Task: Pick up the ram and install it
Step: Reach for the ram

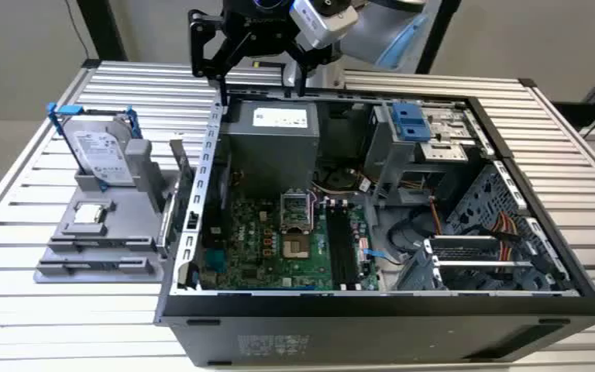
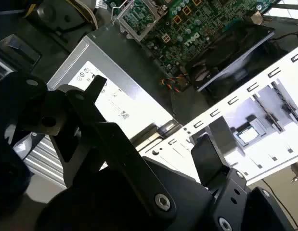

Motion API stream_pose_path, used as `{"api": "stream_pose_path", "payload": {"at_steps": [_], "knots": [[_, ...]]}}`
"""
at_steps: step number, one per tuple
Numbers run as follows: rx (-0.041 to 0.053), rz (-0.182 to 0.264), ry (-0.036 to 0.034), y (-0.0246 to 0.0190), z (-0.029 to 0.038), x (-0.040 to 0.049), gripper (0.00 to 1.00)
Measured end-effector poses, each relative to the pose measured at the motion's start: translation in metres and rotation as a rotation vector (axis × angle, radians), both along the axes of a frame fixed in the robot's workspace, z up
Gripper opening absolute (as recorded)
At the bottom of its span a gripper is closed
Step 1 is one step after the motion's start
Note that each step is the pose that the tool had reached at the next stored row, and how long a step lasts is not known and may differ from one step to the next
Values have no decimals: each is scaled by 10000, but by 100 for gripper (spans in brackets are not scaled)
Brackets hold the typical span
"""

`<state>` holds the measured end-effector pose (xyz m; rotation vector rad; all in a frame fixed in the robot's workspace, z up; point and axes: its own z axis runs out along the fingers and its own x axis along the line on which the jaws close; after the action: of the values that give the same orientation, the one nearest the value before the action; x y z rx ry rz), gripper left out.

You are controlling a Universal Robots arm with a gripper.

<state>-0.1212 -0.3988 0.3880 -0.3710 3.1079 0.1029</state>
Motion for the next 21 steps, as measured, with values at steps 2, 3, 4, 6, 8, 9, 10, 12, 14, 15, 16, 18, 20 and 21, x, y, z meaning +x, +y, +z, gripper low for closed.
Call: {"api": "stream_pose_path", "payload": {"at_steps": [2, 3, 4, 6, 8, 9, 10, 12, 14, 15, 16, 18, 20, 21], "knots": [[0, 1, -1, 0, 0, 0, 100], [1, 1, -1, 0, 0, 0, 100], [0, 2, 0, 0, 0, 0, 100], [-1, 4, 0, 0, 0, 0, 100], [0, 5, 0, 0, 0, 0, 100], [0, 5, 0, 0, 0, 0, 100], [0, 6, 0, 0, 0, 0, 0], [0, 7, 0, 0, 0, 0, 0], [0, 8, 0, 0, 0, 0, 0], [0, 9, 0, 0, 0, 0, 0], [0, 10, 0, 0, 0, 0, 0], [0, 11, -1, 0, 0, 0, 0], [0, 11, 0, 0, 0, 0, 0], [0, 10, 0, 0, 0, 0, 0]]}}
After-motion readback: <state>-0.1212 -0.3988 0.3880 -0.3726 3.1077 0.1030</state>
